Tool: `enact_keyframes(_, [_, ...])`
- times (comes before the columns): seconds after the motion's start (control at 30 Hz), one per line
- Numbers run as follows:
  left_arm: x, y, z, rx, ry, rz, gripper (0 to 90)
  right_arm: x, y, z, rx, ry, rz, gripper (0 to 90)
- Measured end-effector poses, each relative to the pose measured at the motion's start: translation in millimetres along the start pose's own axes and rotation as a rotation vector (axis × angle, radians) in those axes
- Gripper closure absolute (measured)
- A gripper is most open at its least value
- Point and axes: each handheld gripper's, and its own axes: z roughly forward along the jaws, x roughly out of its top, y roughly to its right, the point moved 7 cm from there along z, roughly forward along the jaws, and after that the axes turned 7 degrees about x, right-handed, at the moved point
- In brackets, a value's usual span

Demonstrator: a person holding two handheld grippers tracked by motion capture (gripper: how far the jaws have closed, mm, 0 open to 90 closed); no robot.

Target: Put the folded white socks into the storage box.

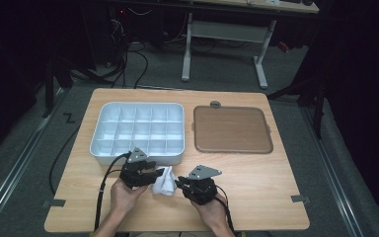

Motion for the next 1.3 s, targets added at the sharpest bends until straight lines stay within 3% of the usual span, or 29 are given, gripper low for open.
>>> enact_keyframes(0.07, [-6.2,-7.6,2.6,0.017,-0.012,-0.010,56.2,6.6,-6.0,-0.5,0.013,0.004,-0.013,79.5])
enact_keyframes(0.23, [-14.2,-10.3,5.6,0.024,-0.021,-0.004,56.6,17.5,-18.1,9.3,0.032,-0.009,-0.050,79.5])
enact_keyframes(0.27, [-16.4,-12.0,7.7,0.045,-0.018,0.004,56.2,17.9,-17.7,13.1,0.033,-0.015,-0.045,79.4])
enact_keyframes(0.4, [-18.4,-11.9,7.7,0.051,-0.015,0.006,56.7,15.9,-15.9,24.3,0.036,-0.041,-0.040,79.3])
enact_keyframes(0.53, [-24.0,-11.7,11.9,0.063,-0.028,0.032,59.1,5.1,-8.4,33.7,0.001,-0.095,-0.048,79.4])
enact_keyframes(0.57, [-27.5,-11.3,13.4,0.069,-0.032,0.053,59.5,-3.5,-0.3,36.7,-0.020,-0.123,-0.038,79.4])
enact_keyframes(0.63, [-29.5,-10.5,14.0,0.077,-0.025,0.079,60.7,-10.8,5.2,36.9,-0.027,-0.132,-0.028,79.3])
enact_keyframes(0.87, [-33.6,-9.8,14.5,0.085,0.002,0.096,62.6,-21.0,10.6,42.1,-0.038,-0.150,-0.038,80.0])
enact_keyframes(1.0, [-34.6,-10.4,14.8,0.080,0.004,0.095,62.6,-23.5,11.4,43.3,-0.042,-0.145,-0.036,80.1])
enact_keyframes(1.3, [-33.2,-13.5,15.7,0.082,-0.022,0.039,61.8,-28.8,15.6,44.1,-0.029,-0.157,-0.019,80.0])
